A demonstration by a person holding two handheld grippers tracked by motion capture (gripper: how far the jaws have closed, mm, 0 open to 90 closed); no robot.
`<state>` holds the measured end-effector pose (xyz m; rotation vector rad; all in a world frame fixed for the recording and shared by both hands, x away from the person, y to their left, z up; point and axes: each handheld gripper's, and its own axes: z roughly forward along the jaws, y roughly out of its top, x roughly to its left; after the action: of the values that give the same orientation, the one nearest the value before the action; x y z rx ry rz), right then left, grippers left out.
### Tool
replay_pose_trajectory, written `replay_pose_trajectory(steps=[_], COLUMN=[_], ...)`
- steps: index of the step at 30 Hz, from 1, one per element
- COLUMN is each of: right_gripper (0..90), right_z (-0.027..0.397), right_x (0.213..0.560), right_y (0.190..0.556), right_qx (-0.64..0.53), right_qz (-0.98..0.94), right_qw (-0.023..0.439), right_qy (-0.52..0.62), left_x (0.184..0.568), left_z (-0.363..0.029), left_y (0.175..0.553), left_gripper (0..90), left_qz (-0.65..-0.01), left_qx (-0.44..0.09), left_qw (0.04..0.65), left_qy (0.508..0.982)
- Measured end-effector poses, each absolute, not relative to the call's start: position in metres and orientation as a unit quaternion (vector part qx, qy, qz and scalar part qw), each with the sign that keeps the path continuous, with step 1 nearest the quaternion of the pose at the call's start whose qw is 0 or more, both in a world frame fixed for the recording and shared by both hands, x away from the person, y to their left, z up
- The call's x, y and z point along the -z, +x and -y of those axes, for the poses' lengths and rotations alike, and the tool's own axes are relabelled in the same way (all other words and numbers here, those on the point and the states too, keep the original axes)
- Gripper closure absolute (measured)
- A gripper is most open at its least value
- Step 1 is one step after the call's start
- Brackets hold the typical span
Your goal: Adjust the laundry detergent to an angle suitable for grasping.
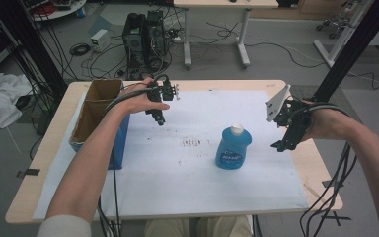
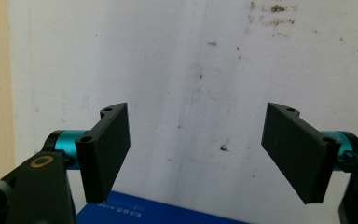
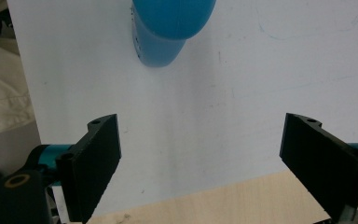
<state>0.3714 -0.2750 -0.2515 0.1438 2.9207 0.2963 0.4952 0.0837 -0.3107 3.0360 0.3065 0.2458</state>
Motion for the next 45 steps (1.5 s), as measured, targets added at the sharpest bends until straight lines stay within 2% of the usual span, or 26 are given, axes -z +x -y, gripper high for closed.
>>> replay_pose_trajectory(steps=[45], right_gripper=[11.6], right_z=[0.273], right_x=[0.255], right_y=[0.366], right_qx=[-0.107], right_qz=[-0.988], right_qw=[0.101], right_qy=[0.043], left_x=[0.306], left_z=[-0.077], left_y=[0.490], left_gripper=[23.7], left_qz=[-0.102], left_qx=[-0.078], left_qw=[0.044], left_qy=[0.991])
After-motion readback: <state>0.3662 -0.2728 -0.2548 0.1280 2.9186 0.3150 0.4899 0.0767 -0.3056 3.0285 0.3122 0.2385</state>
